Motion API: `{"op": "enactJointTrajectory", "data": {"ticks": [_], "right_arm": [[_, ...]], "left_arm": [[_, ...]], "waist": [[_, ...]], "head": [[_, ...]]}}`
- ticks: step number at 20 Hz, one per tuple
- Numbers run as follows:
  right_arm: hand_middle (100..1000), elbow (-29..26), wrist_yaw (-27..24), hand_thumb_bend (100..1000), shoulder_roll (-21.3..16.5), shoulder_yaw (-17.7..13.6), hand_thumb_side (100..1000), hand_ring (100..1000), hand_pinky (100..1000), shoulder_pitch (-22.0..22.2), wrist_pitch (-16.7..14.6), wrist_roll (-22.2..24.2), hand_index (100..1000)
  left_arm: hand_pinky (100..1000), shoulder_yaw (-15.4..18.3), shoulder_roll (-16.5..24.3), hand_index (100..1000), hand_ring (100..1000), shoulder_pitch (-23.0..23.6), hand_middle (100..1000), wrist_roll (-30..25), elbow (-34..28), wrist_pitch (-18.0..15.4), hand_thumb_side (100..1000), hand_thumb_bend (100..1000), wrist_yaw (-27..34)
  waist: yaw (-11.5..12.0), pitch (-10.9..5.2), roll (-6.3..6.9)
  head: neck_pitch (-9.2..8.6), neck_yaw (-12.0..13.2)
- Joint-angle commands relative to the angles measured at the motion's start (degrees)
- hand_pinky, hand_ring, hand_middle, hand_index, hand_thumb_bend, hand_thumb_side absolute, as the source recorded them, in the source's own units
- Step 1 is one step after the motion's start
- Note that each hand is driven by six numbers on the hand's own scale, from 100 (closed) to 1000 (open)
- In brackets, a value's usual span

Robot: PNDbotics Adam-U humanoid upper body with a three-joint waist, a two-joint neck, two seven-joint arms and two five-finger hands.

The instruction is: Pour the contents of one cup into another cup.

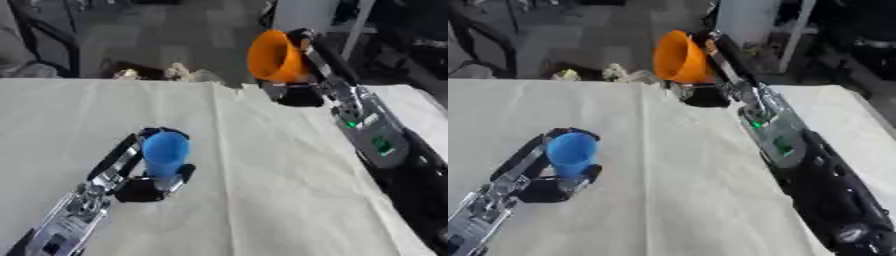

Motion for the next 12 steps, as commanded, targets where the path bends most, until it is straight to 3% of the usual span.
{"op": "enactJointTrajectory", "data": {"ticks": [1, 12], "right_arm": [[347, 0.5, 2.5, 100, 0.2, 0.5, 143, 606, 865, -2.1, -1.3, 1.5, 653], [357, 2.9, 11.0, 100, 3.1, 2.2, 108, 618, 863, -2.7, -6.1, 2.3, 652]], "left_arm": [[104, -0.9, -0.5, 755, 680, -1.3, 273, -1.1, 0.1, -0.7, 322, 100, -0.6], [104, -2.6, -2.0, 755, 684, -1.4, 272, -3.1, 0.5, -1.2, 322, 100, 0.0]], "waist": [[0.2, -0.94, 0.16], [1.3, -0.93, 0.33]], "head": [[0.17, 0.0], [0.73, -0.4]]}}
